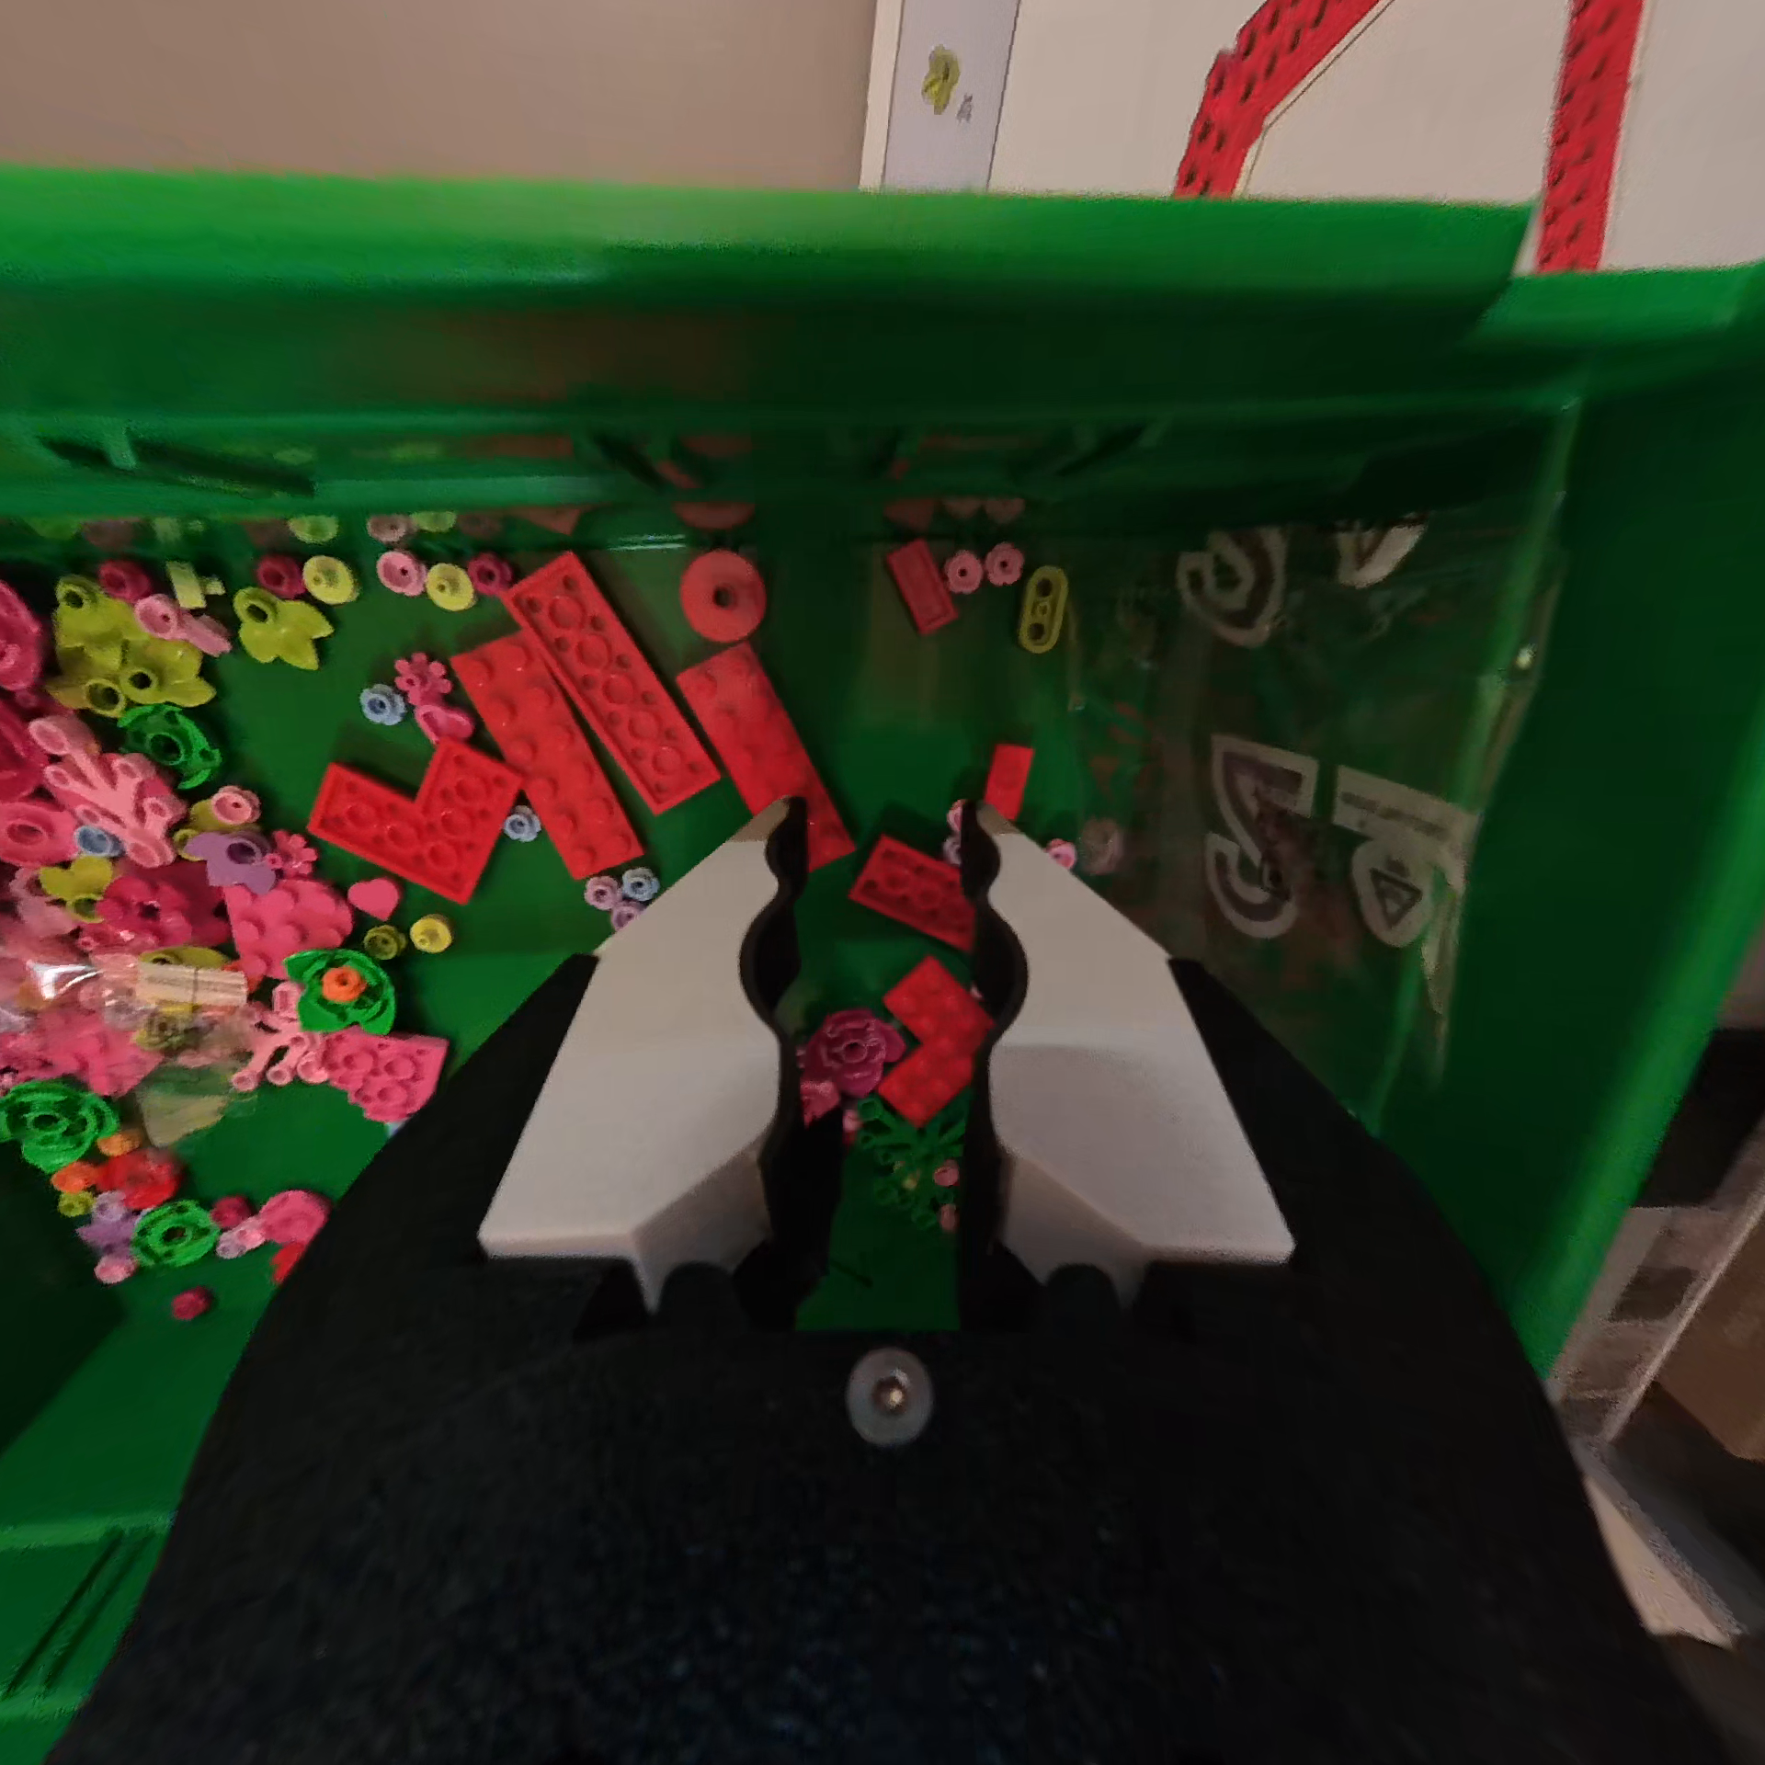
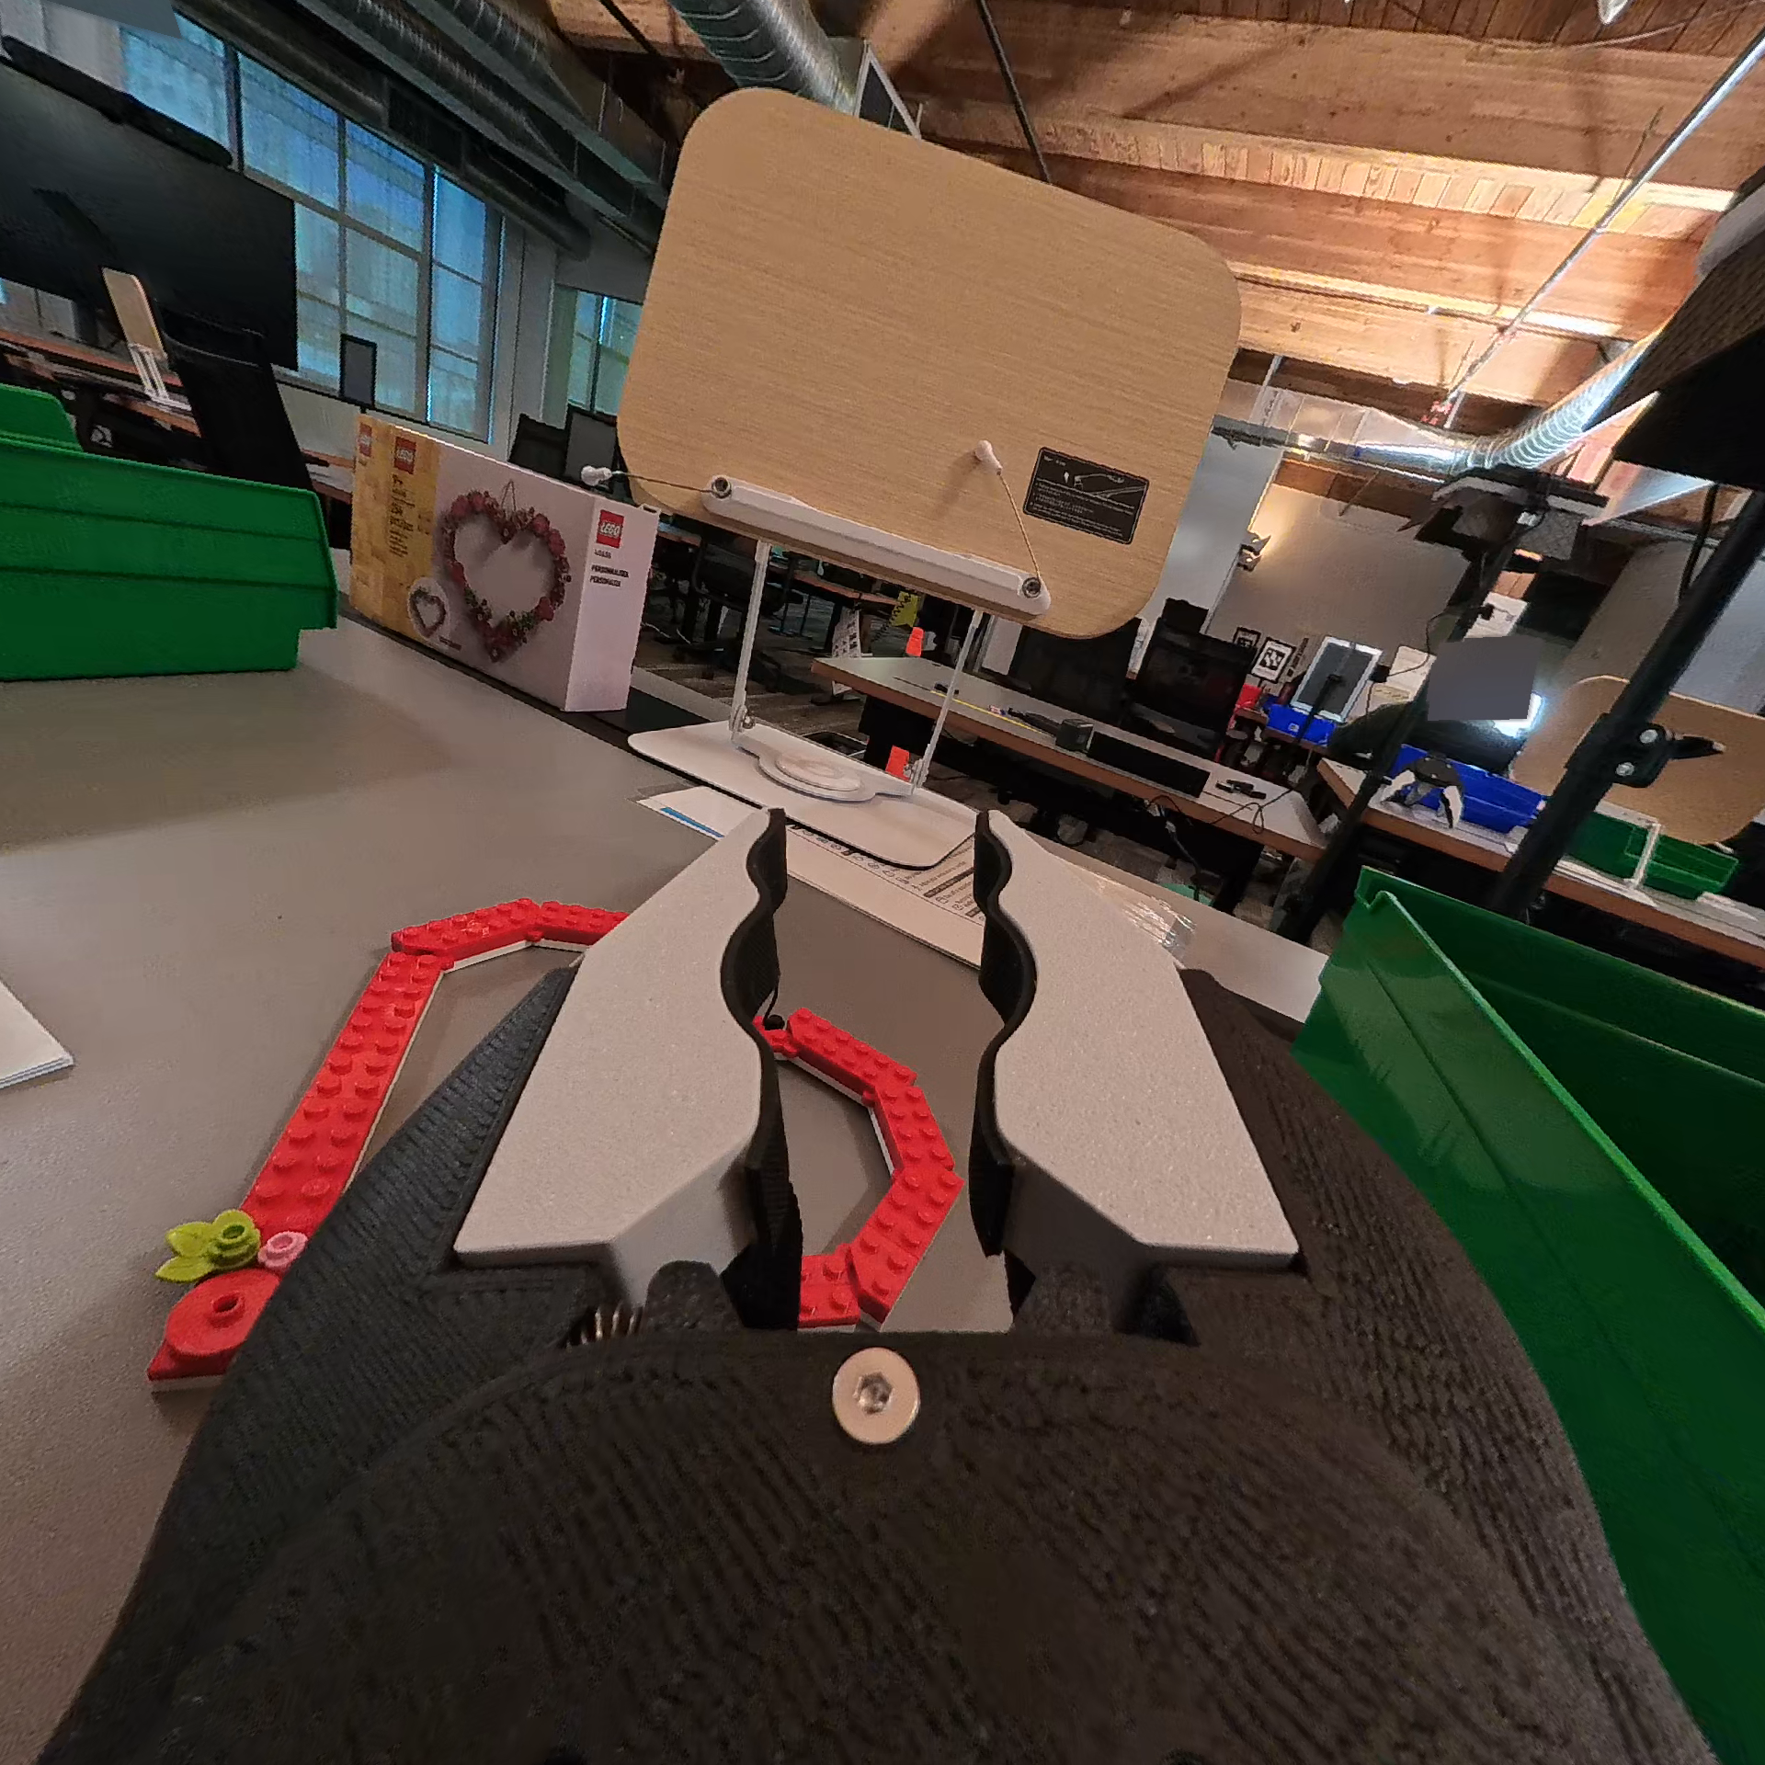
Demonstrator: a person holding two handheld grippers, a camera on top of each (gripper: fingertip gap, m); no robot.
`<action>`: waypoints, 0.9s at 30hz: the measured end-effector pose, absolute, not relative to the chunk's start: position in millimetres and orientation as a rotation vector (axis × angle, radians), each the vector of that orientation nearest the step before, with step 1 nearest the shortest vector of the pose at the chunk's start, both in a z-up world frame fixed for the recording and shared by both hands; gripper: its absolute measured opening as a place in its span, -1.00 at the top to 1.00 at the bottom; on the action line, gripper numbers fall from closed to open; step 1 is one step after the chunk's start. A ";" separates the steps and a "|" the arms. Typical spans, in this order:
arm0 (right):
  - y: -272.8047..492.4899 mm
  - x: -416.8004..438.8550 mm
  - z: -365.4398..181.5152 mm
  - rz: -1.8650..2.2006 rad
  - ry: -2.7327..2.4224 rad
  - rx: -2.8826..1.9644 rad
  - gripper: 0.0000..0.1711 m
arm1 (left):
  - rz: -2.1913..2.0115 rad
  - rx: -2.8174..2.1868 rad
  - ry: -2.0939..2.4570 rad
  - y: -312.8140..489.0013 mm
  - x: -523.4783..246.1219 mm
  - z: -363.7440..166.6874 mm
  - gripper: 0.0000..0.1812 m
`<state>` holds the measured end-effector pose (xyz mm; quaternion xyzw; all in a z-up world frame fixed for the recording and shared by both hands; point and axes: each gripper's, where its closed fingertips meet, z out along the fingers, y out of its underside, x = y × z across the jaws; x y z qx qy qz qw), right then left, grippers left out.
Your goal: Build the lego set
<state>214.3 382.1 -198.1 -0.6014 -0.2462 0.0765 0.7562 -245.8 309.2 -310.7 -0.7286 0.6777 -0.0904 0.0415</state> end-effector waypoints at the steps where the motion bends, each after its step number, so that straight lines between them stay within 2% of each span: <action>1: 382.1 214.3 -198.1 0.167 -0.537 -1.311 0.56 | -0.221 -2.229 2.080 312.7 -248.9 -311.5 0.68; 8: 382.1 214.7 -197.7 0.169 -0.534 -1.310 0.56 | 0.186 -2.164 2.024 348.6 -269.6 -310.6 0.73; 15: 382.0 214.4 -197.7 0.171 -0.534 -1.309 0.56 | -0.358 -2.127 2.054 304.5 -230.7 -295.6 0.66; 24: 382.0 214.9 -197.2 0.175 -0.530 -1.308 0.56 | -0.295 -2.154 2.197 292.8 -237.6 -314.1 0.56; 27: 382.0 214.8 -197.3 0.174 -0.531 -1.309 0.56 | -0.202 -2.083 2.248 297.1 -237.4 -315.6 0.62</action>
